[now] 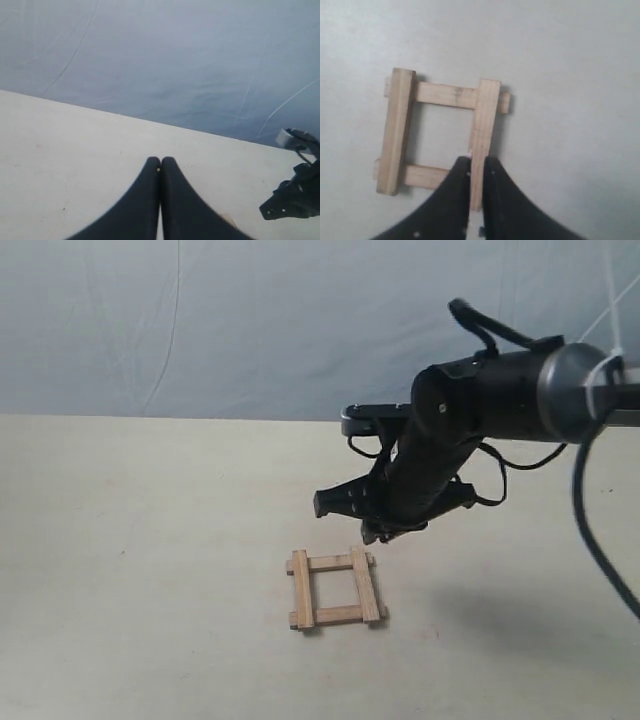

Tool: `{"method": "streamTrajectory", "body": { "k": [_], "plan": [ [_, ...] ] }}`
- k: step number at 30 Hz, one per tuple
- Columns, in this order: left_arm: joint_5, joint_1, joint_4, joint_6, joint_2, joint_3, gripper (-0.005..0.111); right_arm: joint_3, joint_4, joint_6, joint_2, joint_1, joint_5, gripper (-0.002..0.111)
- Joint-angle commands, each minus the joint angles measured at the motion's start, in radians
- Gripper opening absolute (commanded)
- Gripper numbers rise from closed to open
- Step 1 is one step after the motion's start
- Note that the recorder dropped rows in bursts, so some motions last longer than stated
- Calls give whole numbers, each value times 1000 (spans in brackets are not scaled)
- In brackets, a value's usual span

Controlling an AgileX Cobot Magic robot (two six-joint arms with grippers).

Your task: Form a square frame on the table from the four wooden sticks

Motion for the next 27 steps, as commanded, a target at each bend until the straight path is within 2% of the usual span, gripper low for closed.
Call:
{"method": "streamTrajectory", "body": {
  "k": [1, 4, 7, 9, 12, 17, 21, 27],
  "plan": [
    [14, 3, -24, -5, -13, 33, 0, 97, -31, -33, -96, -61, 10, -1],
    [16, 3, -32, -5, -16, 55, 0, 207, -31, -74, -177, -148, -19, -1],
    [10, 3, -40, -11, -16, 61, 0, 352, -17, -107, -302, -277, -95, -1],
    [1, 3, -40, -11, -16, 61, 0, 491, -10, -133, -450, -399, -168, -1],
    [-1, 3, -40, -11, -16, 61, 0, 610, -36, -142, -631, -497, -231, -1],
    [-27, 3, -36, -7, -16, 61, 0, 735, -36, -137, -963, -530, -357, -1],
    [-40, 3, -31, -7, -16, 63, 0, 794, -66, -137, -1288, -530, -366, -1],
    [-49, 3, -26, -7, -16, 63, 0, 899, -66, -140, -1647, -530, -369, -1]
  ]
}}
